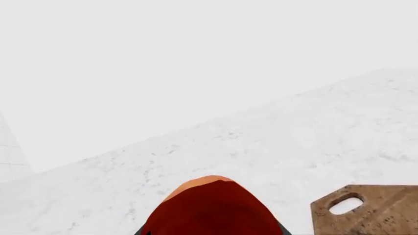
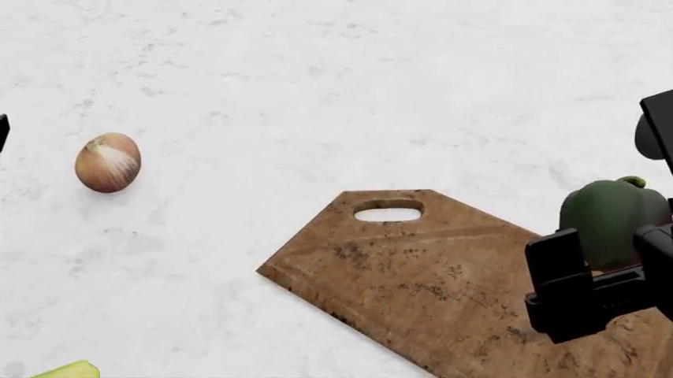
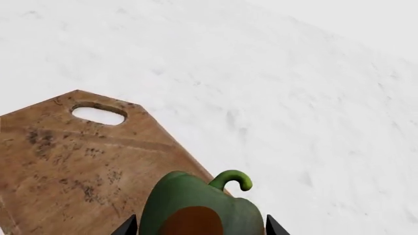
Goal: Place the avocado, onion, tomato and bell pepper on the cutting board.
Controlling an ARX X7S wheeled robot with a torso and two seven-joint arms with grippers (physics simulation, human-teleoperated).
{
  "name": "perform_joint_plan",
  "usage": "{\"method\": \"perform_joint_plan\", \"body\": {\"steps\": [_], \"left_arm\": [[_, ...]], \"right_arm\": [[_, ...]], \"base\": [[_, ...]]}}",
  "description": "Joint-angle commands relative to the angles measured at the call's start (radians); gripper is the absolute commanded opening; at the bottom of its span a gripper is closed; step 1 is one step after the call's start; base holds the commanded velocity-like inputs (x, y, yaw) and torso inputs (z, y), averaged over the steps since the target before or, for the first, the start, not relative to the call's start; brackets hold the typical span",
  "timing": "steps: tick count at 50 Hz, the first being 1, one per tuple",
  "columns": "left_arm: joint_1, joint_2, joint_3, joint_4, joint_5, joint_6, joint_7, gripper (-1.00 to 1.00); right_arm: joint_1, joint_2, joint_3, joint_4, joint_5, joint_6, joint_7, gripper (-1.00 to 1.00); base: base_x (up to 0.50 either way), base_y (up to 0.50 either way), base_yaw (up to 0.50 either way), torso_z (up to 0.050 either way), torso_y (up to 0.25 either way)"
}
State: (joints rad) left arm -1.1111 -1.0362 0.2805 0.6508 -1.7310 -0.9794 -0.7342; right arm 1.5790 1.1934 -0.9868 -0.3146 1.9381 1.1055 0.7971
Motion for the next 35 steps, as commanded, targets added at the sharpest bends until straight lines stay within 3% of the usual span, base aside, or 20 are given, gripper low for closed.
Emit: {"method": "perform_joint_plan", "body": {"steps": [1, 35], "left_arm": [[0.005, -0.003, -0.002, 0.003, -0.013, 0.015, -0.015, -1.0], [0.008, -0.007, -0.002, 0.005, -0.013, 0.021, -0.013, -1.0]], "right_arm": [[-0.05, 0.039, 0.001, 0.011, -0.076, -0.026, -0.049, -1.0], [-0.167, 0.128, -0.044, 0.04, -0.128, -0.088, -0.025, -1.0]], "base": [[0.0, 0.0, 0.0, 0.0, 0.0], [0.0, 0.0, 0.0, 0.0, 0.0]]}}
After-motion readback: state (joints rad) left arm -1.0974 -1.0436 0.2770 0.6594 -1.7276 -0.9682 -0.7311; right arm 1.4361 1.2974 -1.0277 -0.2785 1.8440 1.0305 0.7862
